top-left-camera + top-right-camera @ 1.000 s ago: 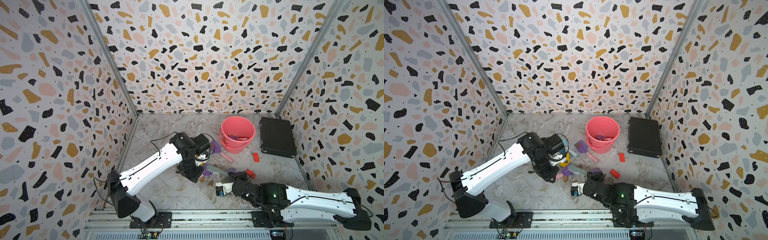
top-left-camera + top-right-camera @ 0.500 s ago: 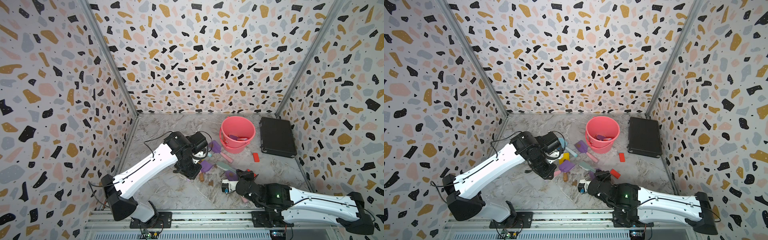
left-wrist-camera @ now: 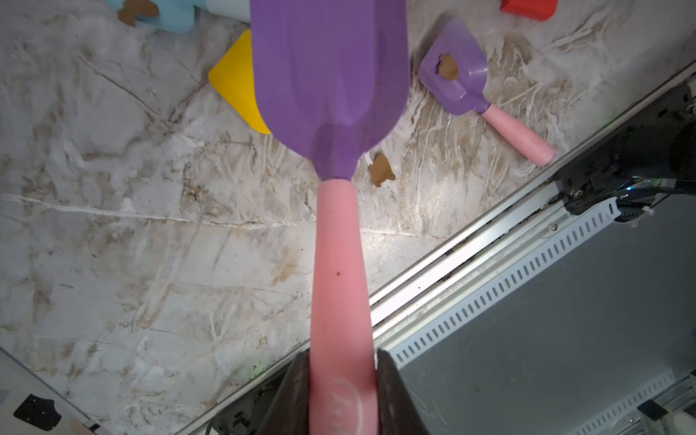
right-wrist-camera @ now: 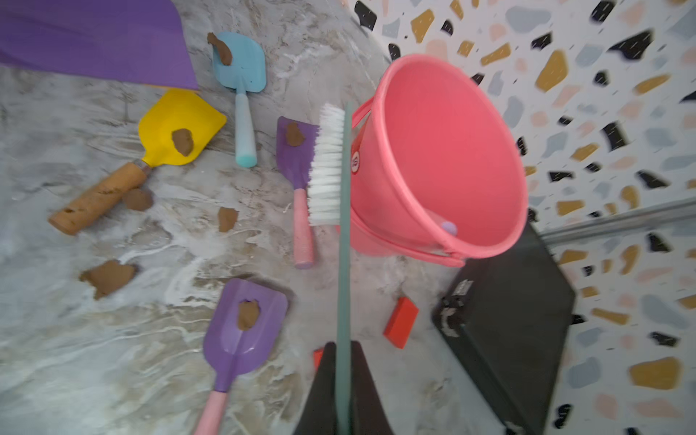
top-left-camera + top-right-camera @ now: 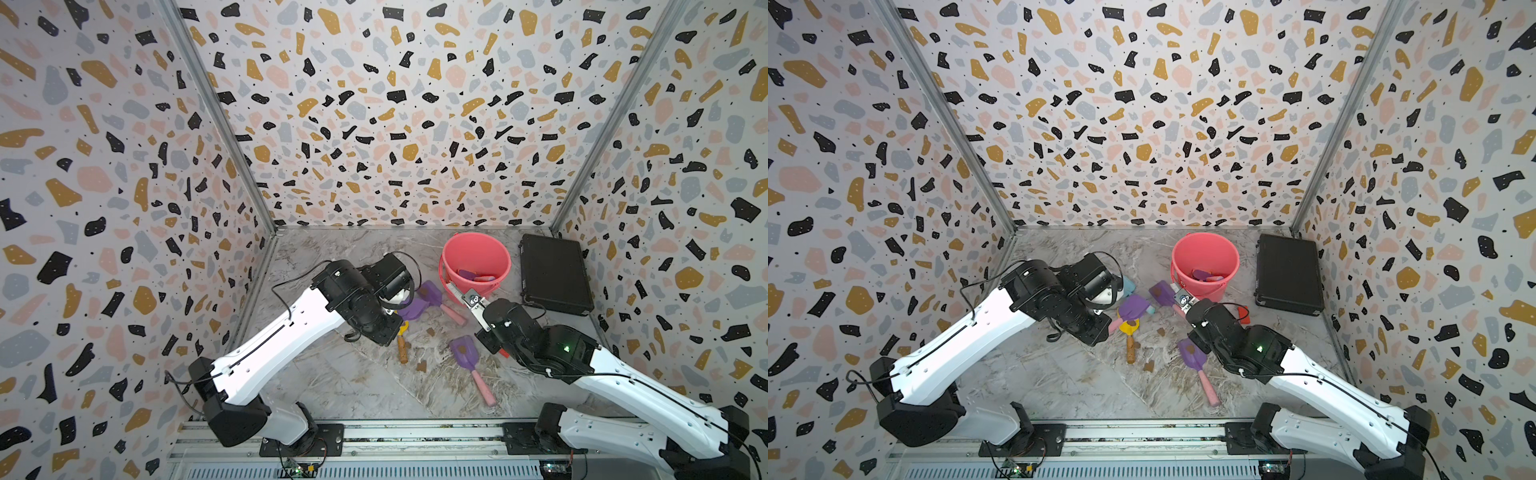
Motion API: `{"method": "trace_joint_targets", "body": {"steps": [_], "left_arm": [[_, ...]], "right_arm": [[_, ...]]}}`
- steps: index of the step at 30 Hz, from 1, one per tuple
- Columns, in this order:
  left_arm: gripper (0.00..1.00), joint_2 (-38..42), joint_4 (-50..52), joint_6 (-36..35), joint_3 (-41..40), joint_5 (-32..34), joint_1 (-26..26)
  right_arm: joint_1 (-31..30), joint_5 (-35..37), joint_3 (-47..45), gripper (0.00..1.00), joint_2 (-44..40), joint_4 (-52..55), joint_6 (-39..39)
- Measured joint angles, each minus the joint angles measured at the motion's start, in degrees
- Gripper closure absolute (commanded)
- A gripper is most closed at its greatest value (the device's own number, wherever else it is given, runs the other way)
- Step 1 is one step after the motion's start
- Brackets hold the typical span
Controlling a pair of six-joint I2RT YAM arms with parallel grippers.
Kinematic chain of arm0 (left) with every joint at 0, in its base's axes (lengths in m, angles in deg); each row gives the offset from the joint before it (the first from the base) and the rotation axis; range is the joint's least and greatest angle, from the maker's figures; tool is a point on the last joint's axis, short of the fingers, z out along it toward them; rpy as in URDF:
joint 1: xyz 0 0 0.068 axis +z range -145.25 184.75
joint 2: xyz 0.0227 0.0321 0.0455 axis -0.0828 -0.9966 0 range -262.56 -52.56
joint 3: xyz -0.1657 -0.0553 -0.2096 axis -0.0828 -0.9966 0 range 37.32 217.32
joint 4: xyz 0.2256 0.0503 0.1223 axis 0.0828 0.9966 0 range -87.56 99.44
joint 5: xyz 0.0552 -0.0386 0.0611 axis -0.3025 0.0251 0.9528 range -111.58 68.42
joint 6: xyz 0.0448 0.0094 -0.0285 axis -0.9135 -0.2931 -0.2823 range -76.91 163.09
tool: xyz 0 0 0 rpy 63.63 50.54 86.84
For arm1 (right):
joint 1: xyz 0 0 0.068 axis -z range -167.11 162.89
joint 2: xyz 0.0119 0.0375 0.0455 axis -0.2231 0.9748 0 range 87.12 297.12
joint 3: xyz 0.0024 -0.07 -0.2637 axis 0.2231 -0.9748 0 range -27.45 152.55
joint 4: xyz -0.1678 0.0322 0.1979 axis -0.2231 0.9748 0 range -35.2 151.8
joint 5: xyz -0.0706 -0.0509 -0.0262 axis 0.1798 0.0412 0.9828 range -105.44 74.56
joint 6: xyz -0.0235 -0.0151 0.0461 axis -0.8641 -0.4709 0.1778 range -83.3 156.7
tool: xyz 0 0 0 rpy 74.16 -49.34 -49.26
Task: Brush the soil off the hand trowel and place it into the bucket
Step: Brush off the soil from the hand trowel.
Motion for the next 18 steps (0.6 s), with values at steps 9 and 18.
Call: {"method": "trace_joint_targets", "body": {"steps": [9, 18], "left_arm": [[1.0, 2.49, -1.29, 0.31, 0.22, 2.54, 0.04], [1.0, 2.51, -2.75, 0.35, 1.29, 2.25, 0.04]], "right_arm": [[7.41, -24.96, -8.76, 1.0, -7.41, -7.67, 26.23], [9.25, -44.15, -18.75, 1.0, -2.8, -31.56, 48.04]]}}
